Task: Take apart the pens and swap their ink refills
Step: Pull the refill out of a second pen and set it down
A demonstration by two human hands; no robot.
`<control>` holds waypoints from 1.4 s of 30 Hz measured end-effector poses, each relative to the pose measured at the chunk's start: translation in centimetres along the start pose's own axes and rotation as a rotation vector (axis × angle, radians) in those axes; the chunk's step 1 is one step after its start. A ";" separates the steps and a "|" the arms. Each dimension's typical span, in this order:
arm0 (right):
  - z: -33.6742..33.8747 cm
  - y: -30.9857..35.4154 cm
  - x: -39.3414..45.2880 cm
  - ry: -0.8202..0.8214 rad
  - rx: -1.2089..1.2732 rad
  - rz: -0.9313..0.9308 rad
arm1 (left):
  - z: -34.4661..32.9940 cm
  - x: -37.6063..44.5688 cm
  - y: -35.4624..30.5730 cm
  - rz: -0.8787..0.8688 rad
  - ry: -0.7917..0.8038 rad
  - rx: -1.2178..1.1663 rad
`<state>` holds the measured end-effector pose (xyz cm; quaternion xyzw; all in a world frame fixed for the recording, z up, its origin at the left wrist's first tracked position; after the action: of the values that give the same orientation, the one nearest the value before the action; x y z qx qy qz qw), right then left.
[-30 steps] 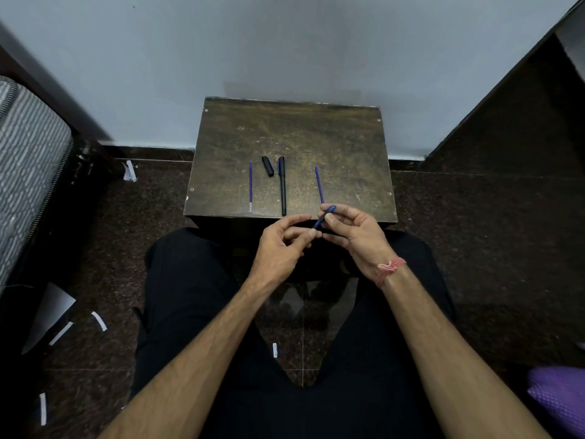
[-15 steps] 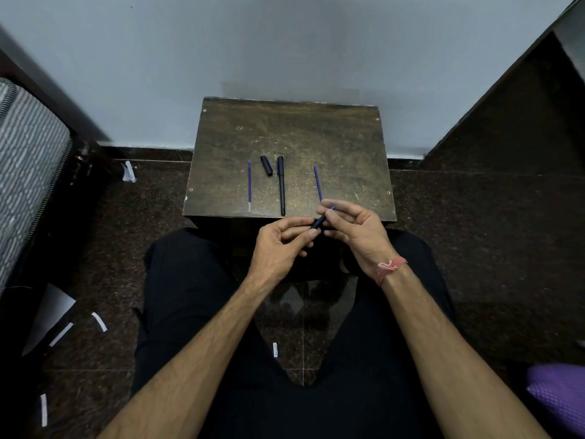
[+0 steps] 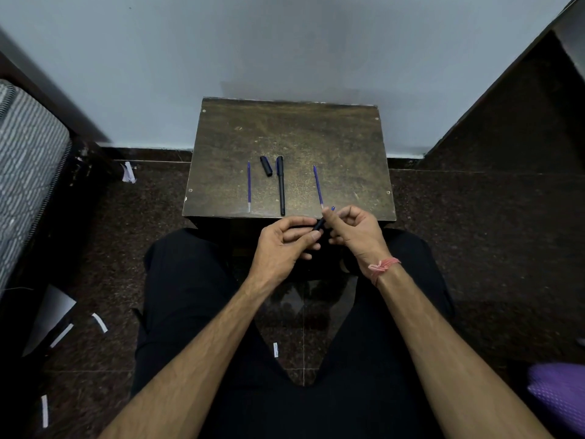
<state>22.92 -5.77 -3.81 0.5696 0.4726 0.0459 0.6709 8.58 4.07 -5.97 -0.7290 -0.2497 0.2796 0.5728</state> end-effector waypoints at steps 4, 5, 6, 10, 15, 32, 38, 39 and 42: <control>-0.9 -0.5 0.1 0.144 0.092 -0.043 | 0.2 0.2 -0.2 0.012 -0.029 -0.022; -0.8 -0.5 0.2 0.153 0.115 -0.043 | 0.3 0.2 -0.2 0.015 -0.034 -0.026; -0.6 -0.6 0.4 0.148 0.124 -0.042 | 0.3 0.2 -0.3 0.017 -0.033 -0.028; -0.4 -0.7 0.7 0.203 0.166 -0.066 | 0.1 0.1 -0.3 0.022 -0.020 -0.042; -0.9 -0.5 0.4 0.268 0.155 -0.069 | 0.1 0.1 -0.4 0.029 0.009 -0.067; -0.6 -0.5 0.6 0.241 0.146 -0.032 | -0.3 -0.4 -0.8 0.085 0.002 -0.131; -0.2 -0.2 0.5 0.176 0.115 0.008 | -0.3 -0.5 -1.0 0.080 0.005 -0.159; -0.1 -0.2 0.5 0.162 0.116 0.007 | -0.4 -0.6 -1.0 0.088 0.007 -0.160; -0.6 0.0 0.3 0.244 0.159 -0.005 | -0.7 -0.4 -0.6 0.169 0.040 -0.153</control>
<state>22.65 -5.19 -3.95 0.6098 0.5544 0.0756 0.5613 8.72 3.45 -5.21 -0.7945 -0.1965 0.2926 0.4945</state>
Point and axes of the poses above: each hand's wrist, its own x-axis towards the middle knuckle, its own z-axis out of the back of the hand, y = z × x, the point moved 7 cm from there along x, towards the middle knuckle, and after that the axes turned 11 degrees about -z, right-handed, at the moved point
